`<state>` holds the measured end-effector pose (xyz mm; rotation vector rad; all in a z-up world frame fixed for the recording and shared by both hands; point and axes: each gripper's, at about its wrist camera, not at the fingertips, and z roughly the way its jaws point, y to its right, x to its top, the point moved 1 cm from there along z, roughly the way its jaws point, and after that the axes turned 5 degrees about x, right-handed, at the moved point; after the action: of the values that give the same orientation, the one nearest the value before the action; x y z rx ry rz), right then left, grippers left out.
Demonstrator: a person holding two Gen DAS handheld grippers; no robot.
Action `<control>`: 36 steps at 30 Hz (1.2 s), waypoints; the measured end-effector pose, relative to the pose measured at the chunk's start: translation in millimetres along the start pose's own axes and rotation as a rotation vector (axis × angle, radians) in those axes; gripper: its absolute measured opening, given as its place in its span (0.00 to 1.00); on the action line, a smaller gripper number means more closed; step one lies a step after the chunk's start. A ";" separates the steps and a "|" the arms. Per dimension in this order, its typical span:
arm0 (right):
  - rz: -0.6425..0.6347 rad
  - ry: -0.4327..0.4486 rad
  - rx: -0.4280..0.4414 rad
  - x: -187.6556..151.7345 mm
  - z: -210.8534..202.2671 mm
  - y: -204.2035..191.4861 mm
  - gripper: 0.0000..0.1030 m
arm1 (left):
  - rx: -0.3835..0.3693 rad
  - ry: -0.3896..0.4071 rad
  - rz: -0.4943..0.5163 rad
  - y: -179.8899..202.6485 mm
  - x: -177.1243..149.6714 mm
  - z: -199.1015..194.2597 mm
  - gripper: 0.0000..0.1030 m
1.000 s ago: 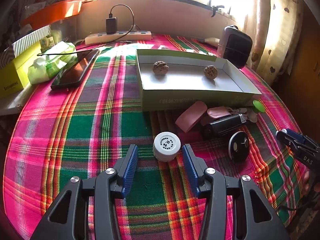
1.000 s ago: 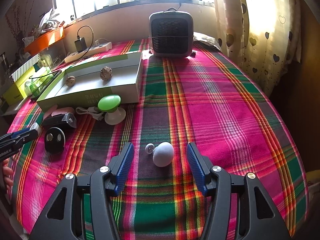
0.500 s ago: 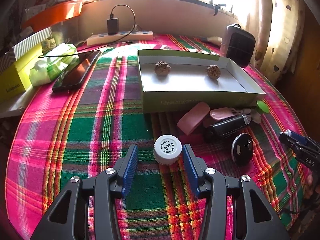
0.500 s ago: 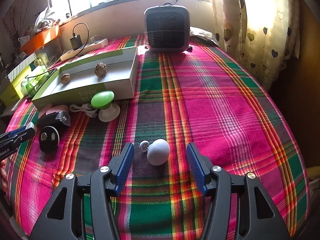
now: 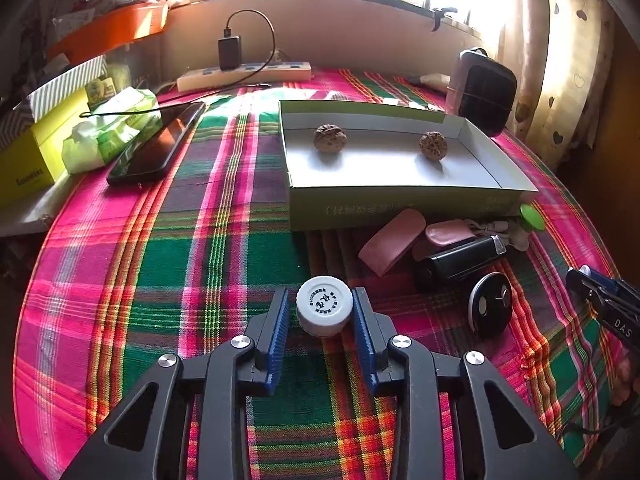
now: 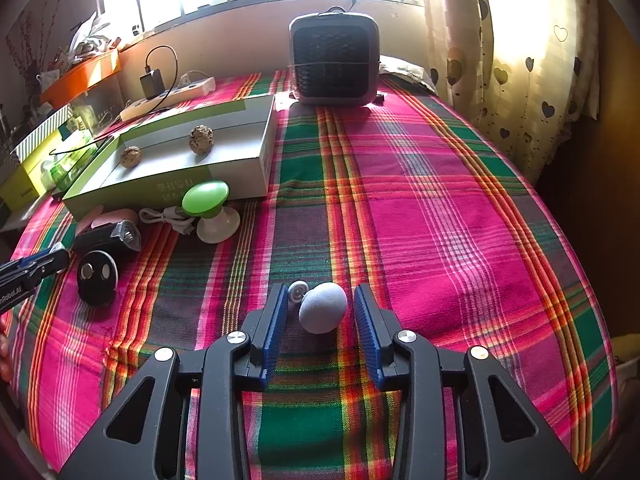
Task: Organize objects
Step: 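Grasp the white knob with the right gripper while the left gripper grasps the white jar, then carry the knob and jar into the box lid and open both grippers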
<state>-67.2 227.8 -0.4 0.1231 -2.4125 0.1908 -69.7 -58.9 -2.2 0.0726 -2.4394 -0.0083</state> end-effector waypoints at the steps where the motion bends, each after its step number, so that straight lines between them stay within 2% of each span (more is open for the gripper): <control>1: 0.000 0.001 0.000 -0.2 -0.2 -0.2 0.33 | 0.001 0.000 0.000 0.9 -0.2 -0.1 0.25; 4: 0.001 0.002 0.004 -0.1 -0.3 -0.1 0.30 | 0.002 0.000 0.001 1.3 -0.3 -0.1 0.25; 36: -0.038 0.023 0.041 8.7 -4.9 -14.6 0.29 | -0.009 0.019 0.011 3.2 4.9 -9.0 0.25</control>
<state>-68.5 214.0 10.6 0.1842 -2.3823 0.2230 -67.8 -55.9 7.9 0.0547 -2.4201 -0.0133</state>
